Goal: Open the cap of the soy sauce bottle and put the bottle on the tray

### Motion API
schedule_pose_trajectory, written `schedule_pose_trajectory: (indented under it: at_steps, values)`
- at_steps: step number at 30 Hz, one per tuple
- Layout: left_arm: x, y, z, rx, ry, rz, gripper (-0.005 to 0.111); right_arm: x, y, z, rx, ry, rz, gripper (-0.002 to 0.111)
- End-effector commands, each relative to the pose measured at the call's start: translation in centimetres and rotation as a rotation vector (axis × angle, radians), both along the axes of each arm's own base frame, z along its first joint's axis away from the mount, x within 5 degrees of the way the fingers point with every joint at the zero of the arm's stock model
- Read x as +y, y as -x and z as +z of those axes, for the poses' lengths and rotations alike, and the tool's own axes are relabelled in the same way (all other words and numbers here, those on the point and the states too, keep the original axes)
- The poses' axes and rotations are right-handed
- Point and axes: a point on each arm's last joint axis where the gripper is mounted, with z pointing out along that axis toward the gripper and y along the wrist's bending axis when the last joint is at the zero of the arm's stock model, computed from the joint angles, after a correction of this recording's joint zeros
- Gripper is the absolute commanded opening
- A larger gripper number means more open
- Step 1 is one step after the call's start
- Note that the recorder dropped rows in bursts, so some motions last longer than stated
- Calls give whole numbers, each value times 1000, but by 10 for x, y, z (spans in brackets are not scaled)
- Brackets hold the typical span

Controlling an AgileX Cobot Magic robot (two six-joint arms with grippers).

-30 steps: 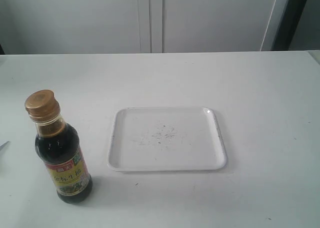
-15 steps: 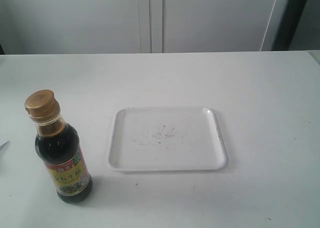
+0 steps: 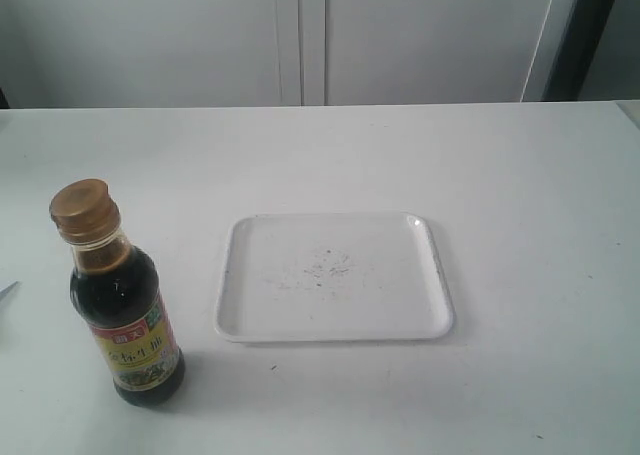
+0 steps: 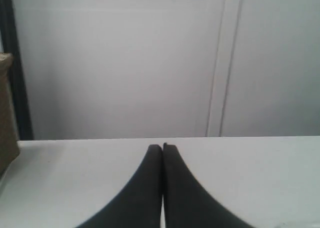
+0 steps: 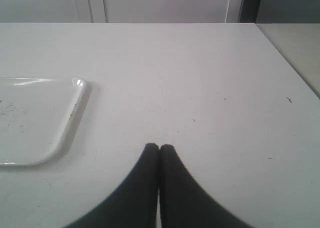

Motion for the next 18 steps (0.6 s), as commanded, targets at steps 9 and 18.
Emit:
schedule_pose_trajectory:
  at_steps: [9, 18]
  values:
    - [-29, -37, -7, 38, -79, -331, 0, 0, 0, -1, -5, -1, -6, 0]
    - [-49, -41, 10, -48, -35, -591, 31, 0, 0, -1, -5, -1, -6, 0]
